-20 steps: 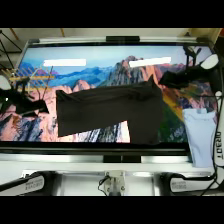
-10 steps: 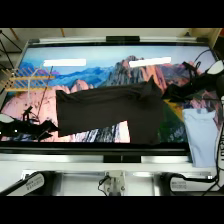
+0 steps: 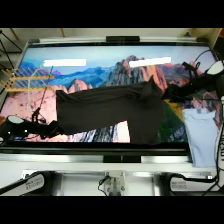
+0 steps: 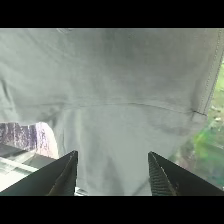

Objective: Fold the shirts.

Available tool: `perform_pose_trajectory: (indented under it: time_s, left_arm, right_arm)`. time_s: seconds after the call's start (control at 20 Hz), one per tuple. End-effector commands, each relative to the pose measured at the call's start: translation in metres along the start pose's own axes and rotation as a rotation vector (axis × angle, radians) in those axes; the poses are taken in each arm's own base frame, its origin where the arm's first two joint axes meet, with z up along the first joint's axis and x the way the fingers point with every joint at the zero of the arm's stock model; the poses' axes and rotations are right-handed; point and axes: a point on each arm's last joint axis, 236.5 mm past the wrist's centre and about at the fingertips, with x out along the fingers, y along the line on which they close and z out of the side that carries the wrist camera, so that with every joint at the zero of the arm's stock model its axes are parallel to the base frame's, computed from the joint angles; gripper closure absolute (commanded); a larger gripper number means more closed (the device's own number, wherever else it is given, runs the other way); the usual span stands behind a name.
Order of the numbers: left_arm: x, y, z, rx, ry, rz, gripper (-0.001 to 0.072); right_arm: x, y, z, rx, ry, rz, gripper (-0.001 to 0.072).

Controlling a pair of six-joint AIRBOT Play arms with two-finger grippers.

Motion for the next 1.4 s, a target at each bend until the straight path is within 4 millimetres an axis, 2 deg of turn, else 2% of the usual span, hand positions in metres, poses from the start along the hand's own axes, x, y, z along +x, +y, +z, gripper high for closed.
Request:
perform_pose_trajectory:
  time_s: [0.0,0.05,0.2,0.4,0.55,0.7,0.9,1.2,1.35]
  left_arm:
    - [0.005,-0.005,0.007,-0.040,-0.024,-0.014,0.0627]
    - [0.004,-0.006,0.006,-0.029,-0.021,-0.016,0.0673]
    - [0.000,-0.010,0.005,-0.015,-0.029,-0.021,0.0674]
    - [-0.014,-0.019,0.011,0.029,-0.084,-0.027,0.0673]
    - [-0.024,-0.026,0.012,0.049,-0.116,-0.033,0.0674]
    - [-0.028,-0.031,0.012,0.066,-0.128,-0.037,0.0674]
    - [-0.025,-0.035,0.009,0.079,-0.118,-0.040,0.0674]
    - [-0.024,-0.038,0.006,0.088,-0.107,-0.042,0.0674]
    - [-0.024,-0.038,0.006,0.088,-0.108,-0.042,0.0674]
  right_arm:
    - [0.003,-0.011,-0.004,0.006,0.016,-0.043,0.0152]
    - [0.009,-0.019,-0.011,0.015,0.039,-0.063,0.0152]
    - [0.043,-0.037,-0.032,0.067,0.083,-0.062,0.0151]
    - [0.081,-0.053,-0.031,0.103,0.071,-0.063,0.0152]
    - [0.099,-0.065,-0.031,0.119,0.093,-0.062,0.0151]
    - [0.105,-0.078,-0.038,0.109,0.130,-0.101,0.0152]
    - [0.106,-0.086,-0.039,0.097,0.134,-0.133,0.0152]
    - [0.108,-0.083,-0.035,0.116,0.119,-0.119,0.0152]
    - [0.121,-0.069,-0.035,0.148,0.134,-0.037,0.0153]
